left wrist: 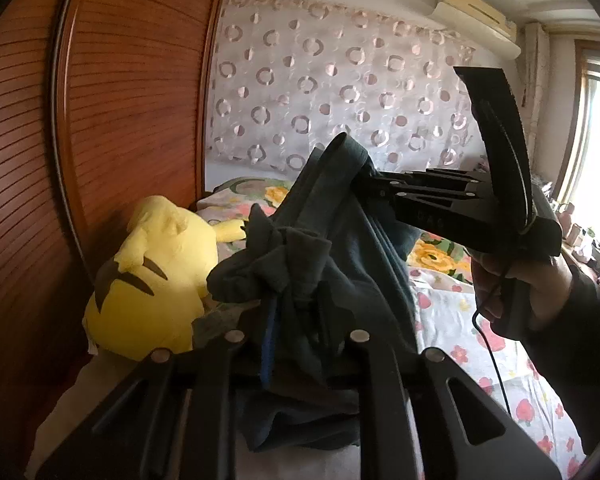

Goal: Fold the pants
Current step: 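Lower the shorts onto the folded jeans stack and open both grippers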

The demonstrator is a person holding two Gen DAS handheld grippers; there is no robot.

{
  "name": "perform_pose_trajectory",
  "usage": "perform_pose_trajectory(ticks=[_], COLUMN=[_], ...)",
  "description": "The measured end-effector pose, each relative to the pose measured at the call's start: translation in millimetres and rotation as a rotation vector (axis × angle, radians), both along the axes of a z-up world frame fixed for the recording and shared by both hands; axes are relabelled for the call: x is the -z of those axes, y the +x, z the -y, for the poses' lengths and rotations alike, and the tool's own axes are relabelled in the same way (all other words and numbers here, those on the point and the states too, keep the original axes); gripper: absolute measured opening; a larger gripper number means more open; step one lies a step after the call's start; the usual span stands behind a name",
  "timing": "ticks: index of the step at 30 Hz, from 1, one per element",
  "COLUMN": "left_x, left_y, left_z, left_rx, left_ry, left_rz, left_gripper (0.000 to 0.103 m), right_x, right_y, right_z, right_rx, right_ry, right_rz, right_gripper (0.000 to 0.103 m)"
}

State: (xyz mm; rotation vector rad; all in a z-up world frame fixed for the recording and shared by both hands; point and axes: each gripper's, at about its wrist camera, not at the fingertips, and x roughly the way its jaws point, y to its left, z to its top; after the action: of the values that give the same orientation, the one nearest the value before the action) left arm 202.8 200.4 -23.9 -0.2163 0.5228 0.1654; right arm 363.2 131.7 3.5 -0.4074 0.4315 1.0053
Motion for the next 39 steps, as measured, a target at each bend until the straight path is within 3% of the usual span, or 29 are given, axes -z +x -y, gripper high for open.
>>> perform_pose_trajectory(ticks=[7,9,11,22,27,32,39], left_x=[4.6,4.2,2.5,-5.9,10.5,35.0,47.9], left_y=[-0.5,-1.8,-2.4,4.9,18.4,24.3,21.3], left_z=[-3.9,-2.1,-2.1,8.1,12.1,0.8,6.6], left_rx=[-0.020,-0.020,-0.003,0.045,0.048,0.019,0.022], left_ry=[-0.009,-0.003,-0.001,0.033,0.052,0.027,0.040], left_rz=[-0.022,-0.022,-0.018,-0.006,-0.061,-0.130,-0.130], left_gripper=[0.021,0.023,0.027,0.039,0.039,0.039,0.040], right_x=[10.1,11.4,10.5,5.1,20.5,38.0,60.3], right_y=[2.7,4.8,6.9,7.8,8.1,27.3,61.8], right_z=[-5.6,-4.3,-1.8,34.5,40.1,40.3,42.5], right_rx=[-0.001,0.008,0.035,0.012,-0.007,0.043,0.136], right_ry=[-0.004,0.000,0.006,0.075,0.048,0.028,0.033], right_rz=[-0.017,-0.021,-0.020,-0.133,-0.171,-0.209,-0.269], right_gripper=[0.010,0.019,0.020,0.024,0.024,0.023,0.023])
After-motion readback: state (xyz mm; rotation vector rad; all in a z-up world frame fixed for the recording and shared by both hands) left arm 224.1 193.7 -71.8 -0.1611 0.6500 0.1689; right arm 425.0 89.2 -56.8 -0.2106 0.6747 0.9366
